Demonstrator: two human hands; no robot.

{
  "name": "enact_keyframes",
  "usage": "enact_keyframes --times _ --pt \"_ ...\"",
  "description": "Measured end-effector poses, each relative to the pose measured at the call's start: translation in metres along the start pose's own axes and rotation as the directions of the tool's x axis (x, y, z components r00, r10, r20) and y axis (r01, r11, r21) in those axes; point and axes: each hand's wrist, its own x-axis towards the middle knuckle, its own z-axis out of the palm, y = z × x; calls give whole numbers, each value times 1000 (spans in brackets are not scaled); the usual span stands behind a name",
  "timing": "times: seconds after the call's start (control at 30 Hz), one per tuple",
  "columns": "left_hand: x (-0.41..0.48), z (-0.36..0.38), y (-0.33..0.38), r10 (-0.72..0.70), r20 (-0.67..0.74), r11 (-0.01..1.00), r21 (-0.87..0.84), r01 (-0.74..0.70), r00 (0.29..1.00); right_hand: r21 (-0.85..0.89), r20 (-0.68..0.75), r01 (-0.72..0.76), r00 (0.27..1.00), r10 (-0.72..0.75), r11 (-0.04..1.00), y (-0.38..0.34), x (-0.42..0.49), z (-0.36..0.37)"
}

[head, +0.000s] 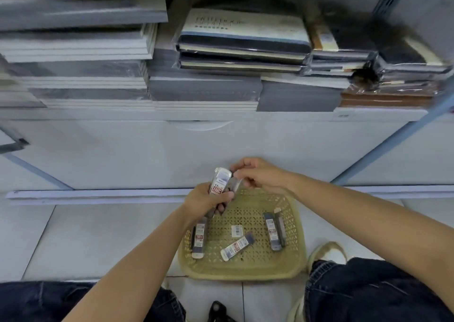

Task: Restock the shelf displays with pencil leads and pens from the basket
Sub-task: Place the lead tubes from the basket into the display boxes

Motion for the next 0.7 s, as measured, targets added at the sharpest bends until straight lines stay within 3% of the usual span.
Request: enact_keyframes --times 0.13,0.3,0.4,0.5,0.6,0.7 --pt "-17 9 26 82 25 995 -56 -80 996 121 101 58 992 -70 991 -33 -31 -20" --pt "-42 21 64 239 74 969 -82 -233 968 -177 -46 194 978 -205 965 -71 -62 -24" --pt "-57 30 92 313 46 946 -105 -307 949 -164 -126 298 939 -320 940 -95 -79 -25" --pt "-71 40 128 390 6 917 -97 -388 921 -125 -59 381 919 -390 916 -128 -108 -35" --pt "-83 51 170 486 5 872 -63 -485 874 -301 0 401 907 -420 865 -160 -142 -49" --pt "-91 67 215 539 5 840 -75 -537 842 -413 -41 483 837 -545 772 -191 -178 -62"
